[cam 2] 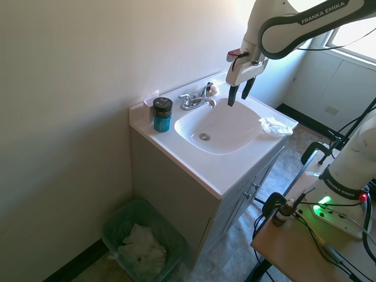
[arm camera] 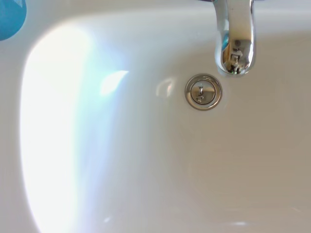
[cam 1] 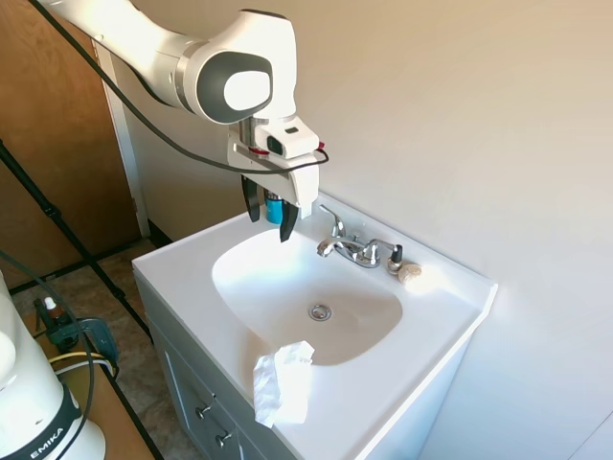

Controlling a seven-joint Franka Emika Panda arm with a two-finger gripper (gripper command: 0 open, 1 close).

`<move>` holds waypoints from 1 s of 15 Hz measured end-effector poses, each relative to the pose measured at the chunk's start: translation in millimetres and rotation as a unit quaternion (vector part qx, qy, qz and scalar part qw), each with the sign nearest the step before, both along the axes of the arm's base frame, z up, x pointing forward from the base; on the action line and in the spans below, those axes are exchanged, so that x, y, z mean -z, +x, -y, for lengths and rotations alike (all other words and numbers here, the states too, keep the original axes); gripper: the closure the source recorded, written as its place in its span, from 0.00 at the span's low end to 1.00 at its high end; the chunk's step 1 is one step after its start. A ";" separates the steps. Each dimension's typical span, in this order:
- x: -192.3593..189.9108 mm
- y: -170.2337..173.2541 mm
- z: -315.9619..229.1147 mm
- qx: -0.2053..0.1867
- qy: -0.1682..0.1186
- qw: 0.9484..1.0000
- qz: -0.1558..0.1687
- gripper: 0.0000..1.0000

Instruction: Throw the tissue in the trash bin

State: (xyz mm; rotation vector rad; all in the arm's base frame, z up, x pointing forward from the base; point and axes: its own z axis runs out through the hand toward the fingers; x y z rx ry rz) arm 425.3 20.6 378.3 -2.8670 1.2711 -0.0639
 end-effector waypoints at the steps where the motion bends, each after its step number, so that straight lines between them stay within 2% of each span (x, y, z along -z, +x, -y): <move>1: 0.1 0.0 0.2 -0.001 0.000 1.000 0.000 0.00; 4: -3.9 0.1 10.5 0.007 0.007 1.000 0.004 0.00; 7: -14.6 -2.6 41.0 0.035 0.016 0.999 0.014 0.00; 10: -16.8 -14.1 77.7 0.065 0.019 0.998 0.008 0.00; 15: 26.4 -62.7 141.6 0.103 0.015 0.994 -0.021 0.00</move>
